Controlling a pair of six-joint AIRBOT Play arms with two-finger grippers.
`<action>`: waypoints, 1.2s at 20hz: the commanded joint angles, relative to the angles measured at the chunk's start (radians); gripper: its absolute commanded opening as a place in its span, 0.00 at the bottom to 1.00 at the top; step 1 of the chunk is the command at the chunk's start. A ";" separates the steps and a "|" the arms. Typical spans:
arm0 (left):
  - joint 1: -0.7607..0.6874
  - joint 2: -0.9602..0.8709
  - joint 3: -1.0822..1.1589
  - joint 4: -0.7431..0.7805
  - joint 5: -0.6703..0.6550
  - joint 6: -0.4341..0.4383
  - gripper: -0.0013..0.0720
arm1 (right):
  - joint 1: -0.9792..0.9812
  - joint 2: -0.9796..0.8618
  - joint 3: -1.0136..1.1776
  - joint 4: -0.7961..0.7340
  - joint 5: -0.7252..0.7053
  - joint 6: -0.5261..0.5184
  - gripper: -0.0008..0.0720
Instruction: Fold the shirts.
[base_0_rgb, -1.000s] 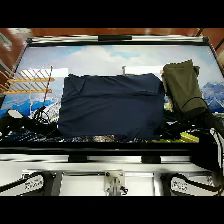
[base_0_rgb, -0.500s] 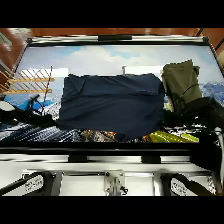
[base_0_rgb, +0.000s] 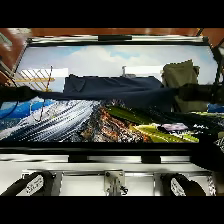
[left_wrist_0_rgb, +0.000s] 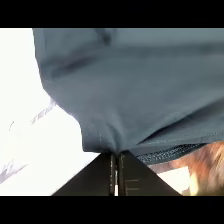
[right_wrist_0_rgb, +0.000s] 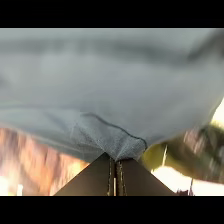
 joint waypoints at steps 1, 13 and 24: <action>0.000 -0.106 0.067 -0.108 0.107 -0.009 0.06 | 0.022 -0.110 0.020 0.053 0.231 0.004 0.10; -0.089 -0.763 0.467 -0.158 0.150 -0.073 0.06 | 0.145 -0.724 0.237 -0.025 0.552 0.138 0.11; -0.080 -0.856 0.589 -0.156 -0.064 -0.098 0.83 | 0.124 -0.700 0.237 -0.276 0.286 0.227 0.90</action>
